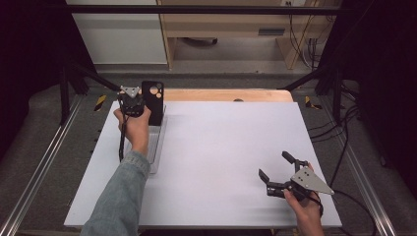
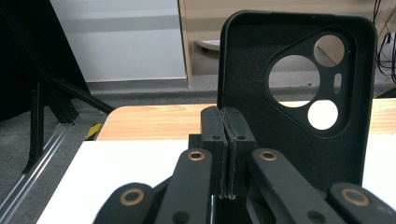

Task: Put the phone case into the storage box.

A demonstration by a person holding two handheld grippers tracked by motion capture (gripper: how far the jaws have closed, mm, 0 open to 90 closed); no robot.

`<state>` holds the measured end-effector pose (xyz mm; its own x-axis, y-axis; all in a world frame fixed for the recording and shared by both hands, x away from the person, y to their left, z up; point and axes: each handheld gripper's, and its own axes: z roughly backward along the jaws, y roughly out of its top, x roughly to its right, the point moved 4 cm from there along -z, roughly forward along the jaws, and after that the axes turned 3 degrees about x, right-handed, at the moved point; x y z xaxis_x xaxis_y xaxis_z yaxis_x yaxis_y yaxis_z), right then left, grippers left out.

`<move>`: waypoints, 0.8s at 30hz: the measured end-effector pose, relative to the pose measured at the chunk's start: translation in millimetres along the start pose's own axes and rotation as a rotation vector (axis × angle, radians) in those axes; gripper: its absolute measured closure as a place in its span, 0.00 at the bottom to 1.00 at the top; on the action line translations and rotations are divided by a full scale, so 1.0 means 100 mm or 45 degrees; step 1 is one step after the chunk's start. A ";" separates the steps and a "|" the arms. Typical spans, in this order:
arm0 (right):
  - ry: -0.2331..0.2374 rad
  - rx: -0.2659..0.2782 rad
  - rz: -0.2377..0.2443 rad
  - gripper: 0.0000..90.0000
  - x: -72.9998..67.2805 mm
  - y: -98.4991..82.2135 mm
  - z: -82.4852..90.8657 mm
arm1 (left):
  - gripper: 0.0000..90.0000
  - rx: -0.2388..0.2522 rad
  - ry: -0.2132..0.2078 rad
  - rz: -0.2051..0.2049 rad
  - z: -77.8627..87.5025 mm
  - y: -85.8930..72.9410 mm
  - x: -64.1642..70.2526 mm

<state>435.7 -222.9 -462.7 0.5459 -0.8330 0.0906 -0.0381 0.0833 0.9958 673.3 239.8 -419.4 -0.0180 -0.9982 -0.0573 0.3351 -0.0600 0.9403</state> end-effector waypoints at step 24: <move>0.003 0.006 -0.004 0.03 -0.02 0.02 0.00 | 0.61 0.130 -0.062 -0.044 0.28 0.22 0.05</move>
<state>434.4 -220.7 -461.0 0.5481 -0.8319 0.0872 -0.0405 0.0777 0.9962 654.0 233.7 -389.6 -0.0746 -0.9943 -0.0765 0.2356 -0.0921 0.9675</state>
